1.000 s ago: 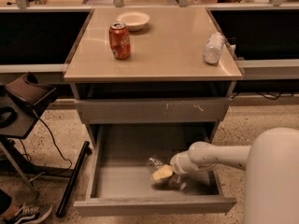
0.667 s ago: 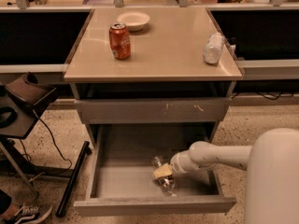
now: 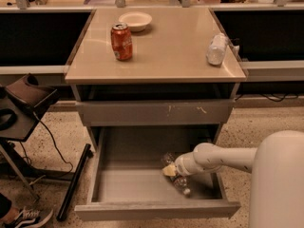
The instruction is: Pick water bottle from middle drawer and place on counter
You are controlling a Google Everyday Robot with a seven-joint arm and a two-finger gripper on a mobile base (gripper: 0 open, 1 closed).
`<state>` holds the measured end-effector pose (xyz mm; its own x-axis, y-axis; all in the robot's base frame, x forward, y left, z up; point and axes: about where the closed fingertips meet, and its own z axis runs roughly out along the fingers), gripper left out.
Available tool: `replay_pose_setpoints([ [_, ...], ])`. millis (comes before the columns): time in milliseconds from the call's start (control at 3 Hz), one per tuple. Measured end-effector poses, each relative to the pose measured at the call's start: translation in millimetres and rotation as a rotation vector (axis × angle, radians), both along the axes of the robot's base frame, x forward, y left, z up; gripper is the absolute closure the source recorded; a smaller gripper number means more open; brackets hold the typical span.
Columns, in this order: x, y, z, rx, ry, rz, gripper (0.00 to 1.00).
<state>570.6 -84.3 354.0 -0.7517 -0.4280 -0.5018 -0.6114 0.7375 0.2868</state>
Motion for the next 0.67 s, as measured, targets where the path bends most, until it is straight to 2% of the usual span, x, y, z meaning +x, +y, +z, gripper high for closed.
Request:
replay_pose_setpoints([
  [333,1.7,-1.3,6.0,0.000,0.000,0.000,0.89],
  [667,1.8,-1.4,8.5,0.000,0.000,0.000,1.00],
])
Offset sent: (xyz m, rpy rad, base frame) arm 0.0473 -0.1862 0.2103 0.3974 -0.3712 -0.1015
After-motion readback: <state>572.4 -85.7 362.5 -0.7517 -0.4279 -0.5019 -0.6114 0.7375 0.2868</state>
